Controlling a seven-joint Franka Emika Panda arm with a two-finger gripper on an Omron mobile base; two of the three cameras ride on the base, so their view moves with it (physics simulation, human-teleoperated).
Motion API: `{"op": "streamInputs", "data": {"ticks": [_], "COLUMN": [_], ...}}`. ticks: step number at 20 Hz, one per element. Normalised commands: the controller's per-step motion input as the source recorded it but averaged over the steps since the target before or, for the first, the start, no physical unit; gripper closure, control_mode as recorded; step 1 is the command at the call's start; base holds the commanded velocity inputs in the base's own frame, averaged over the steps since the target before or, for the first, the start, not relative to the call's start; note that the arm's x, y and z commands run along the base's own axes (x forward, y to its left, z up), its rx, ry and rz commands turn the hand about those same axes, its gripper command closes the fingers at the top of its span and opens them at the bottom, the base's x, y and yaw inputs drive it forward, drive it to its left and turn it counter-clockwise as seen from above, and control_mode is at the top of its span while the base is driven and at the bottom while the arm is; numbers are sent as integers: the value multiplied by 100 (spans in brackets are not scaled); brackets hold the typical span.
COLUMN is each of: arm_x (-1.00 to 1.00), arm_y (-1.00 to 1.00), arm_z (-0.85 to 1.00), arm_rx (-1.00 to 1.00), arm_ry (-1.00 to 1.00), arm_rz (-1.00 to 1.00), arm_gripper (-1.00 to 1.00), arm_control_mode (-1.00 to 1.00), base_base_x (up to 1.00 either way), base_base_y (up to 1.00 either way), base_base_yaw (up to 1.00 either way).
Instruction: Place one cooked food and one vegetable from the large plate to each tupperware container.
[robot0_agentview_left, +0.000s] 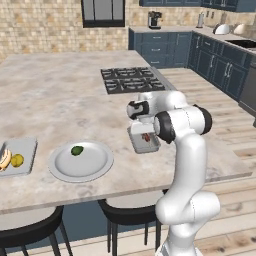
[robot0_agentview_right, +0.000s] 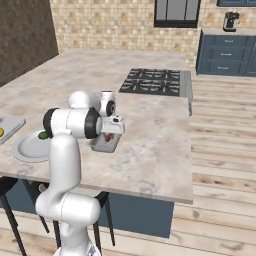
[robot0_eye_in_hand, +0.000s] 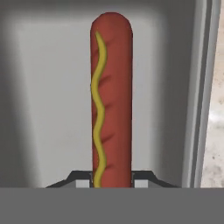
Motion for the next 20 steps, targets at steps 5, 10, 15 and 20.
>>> {"op": "streamInputs", "data": {"ticks": [5,10,15,20], "arm_x": [0,8,16,5], "arm_y": [-20,-1,8,10], "arm_z": [-14,-26,-28,-13], "arm_rx": [0,0,0,0], "arm_ry": [0,0,7,5], "arm_rz": [2,0,0,0], "arm_gripper": [100,100,100,100], "arm_control_mode": [-100,-100,-100,-100], "base_base_x": [0,0,0,0], "base_base_y": [0,0,0,0], "base_base_yaw": [0,0,0,0]}}
